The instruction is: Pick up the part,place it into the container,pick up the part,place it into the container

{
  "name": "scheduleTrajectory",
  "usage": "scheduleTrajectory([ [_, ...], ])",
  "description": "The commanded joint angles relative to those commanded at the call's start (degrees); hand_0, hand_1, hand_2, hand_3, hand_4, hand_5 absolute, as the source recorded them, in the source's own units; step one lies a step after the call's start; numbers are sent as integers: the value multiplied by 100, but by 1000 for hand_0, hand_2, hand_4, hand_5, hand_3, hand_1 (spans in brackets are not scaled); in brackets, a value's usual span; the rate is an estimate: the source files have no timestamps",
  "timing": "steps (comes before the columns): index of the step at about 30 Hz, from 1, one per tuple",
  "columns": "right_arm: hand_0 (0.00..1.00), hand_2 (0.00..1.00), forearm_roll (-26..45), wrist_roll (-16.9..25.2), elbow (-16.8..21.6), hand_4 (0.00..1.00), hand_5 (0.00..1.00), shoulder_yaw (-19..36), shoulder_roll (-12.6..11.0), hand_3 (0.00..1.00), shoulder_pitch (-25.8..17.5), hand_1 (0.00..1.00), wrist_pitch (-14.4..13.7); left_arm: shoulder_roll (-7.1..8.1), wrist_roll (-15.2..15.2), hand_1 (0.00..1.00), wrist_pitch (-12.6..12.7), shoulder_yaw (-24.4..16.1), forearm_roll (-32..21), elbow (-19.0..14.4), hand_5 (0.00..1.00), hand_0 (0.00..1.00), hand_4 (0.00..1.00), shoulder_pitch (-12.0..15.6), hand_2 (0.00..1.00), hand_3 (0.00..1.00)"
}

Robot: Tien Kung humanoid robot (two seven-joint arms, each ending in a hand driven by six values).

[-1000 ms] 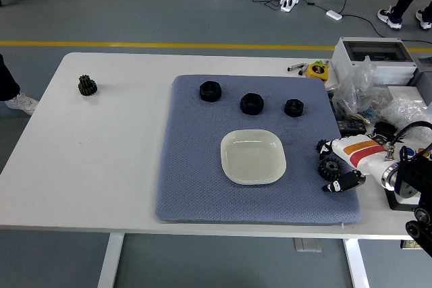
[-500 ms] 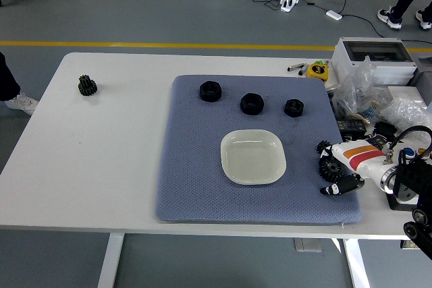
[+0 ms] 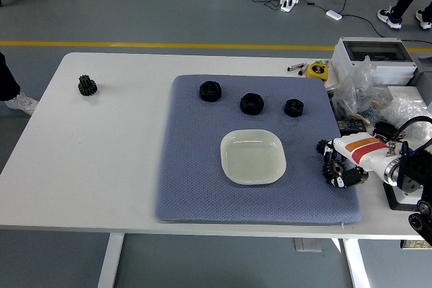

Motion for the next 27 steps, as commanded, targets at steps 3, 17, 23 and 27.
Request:
scheduleTrajectory([
  [3,342,515,8,32,-53,592,152,-41,-4,506,33,458,43,0,-12,696,3,46,-57,0,488,668,596,-10,635,557],
  [17,317,484,121,133,-16,523,112,-57,-13,492,33,422,-35,7,-15,696,-5,85,-84,0,491,668,594,-26,635,557],
  [23,267,469,176,146,139,571,61,-36,-38,493,22,410,-110,9,-7,696,-10,56,-41,0,491,668,594,-30,635,555],
  [27,265,464,144,129,307,598,36,-10,-59,489,27,406,-138,8,-6,695,-10,50,-32,0,494,668,596,-33,635,555],
])
